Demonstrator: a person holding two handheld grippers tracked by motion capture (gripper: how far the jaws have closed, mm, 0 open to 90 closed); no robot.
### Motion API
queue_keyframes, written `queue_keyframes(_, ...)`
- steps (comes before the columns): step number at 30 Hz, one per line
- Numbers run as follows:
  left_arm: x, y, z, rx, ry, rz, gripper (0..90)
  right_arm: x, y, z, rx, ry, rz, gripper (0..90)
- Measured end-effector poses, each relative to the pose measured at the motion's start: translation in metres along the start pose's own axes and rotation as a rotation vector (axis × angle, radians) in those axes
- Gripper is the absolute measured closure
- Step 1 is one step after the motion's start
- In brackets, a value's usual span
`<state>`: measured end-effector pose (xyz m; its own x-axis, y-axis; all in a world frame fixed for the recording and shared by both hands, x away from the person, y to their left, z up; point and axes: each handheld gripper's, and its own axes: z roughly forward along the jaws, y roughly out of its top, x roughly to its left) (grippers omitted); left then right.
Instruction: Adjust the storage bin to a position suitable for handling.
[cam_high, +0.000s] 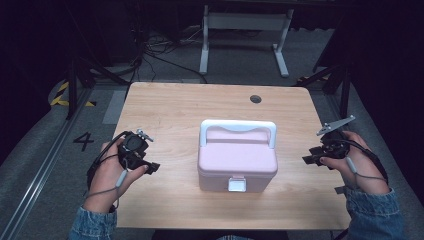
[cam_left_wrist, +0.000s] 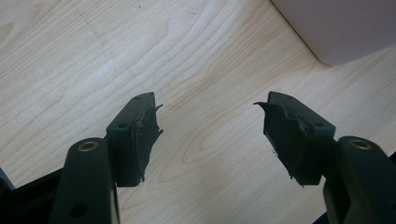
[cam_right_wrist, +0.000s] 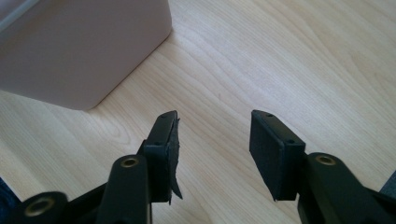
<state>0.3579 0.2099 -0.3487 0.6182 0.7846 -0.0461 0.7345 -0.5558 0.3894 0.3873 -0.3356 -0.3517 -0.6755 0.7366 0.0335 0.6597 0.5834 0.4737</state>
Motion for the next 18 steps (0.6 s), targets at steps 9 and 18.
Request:
queue_keyframes(9, -0.008, 0.011, -0.006, -0.063, -0.007, 0.066, 35.1, -0.001, -0.008, -0.006, -0.027, -0.013, 0.007, 50.0)
queue_keyframes(18, -0.025, 0.039, -0.016, -0.18, -0.069, 0.159, 34.9, -0.001, -0.018, -0.011, -0.033, -0.021, 0.027, 49.4)
